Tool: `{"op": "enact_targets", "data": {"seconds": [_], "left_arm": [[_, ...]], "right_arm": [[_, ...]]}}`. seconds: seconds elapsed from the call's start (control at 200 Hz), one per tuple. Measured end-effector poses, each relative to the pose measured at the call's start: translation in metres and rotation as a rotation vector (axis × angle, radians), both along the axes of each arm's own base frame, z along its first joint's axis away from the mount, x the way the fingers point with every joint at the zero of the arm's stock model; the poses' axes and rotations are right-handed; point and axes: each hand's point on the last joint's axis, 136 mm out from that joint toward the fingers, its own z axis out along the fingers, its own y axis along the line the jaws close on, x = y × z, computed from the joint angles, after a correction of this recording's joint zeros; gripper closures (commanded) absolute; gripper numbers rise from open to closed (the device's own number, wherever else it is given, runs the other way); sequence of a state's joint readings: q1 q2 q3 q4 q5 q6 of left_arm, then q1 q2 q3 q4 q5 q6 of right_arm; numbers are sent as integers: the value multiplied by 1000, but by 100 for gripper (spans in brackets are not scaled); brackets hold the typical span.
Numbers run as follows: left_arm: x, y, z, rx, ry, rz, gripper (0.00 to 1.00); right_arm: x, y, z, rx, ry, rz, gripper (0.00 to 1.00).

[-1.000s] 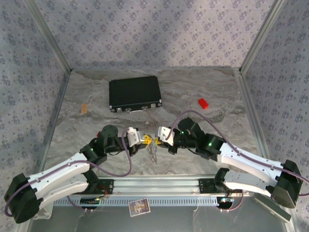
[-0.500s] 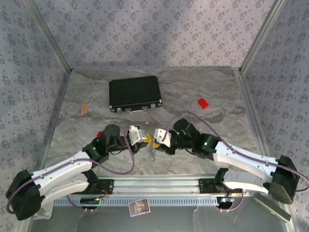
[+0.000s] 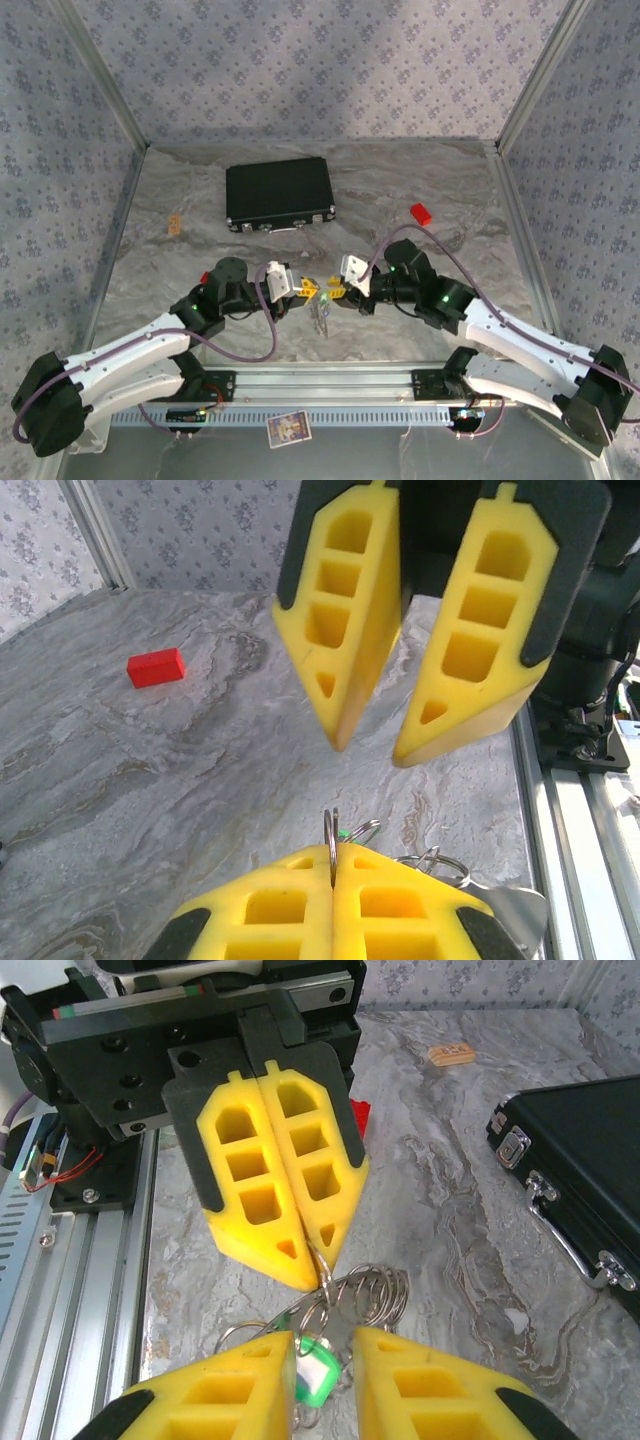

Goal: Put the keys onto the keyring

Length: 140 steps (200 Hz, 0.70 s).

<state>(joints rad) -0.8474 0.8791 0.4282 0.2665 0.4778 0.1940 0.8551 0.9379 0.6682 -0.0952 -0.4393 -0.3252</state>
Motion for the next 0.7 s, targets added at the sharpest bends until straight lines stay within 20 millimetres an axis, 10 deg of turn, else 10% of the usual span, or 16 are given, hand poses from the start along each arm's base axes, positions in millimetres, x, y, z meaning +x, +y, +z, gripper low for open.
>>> {"op": "enact_targets", "data": {"seconds": [0.7], "left_arm": [[-7, -2, 0, -3, 6, -45, 100]], "right_arm": [[1, 13, -16, -20, 42, 37, 79]]}}
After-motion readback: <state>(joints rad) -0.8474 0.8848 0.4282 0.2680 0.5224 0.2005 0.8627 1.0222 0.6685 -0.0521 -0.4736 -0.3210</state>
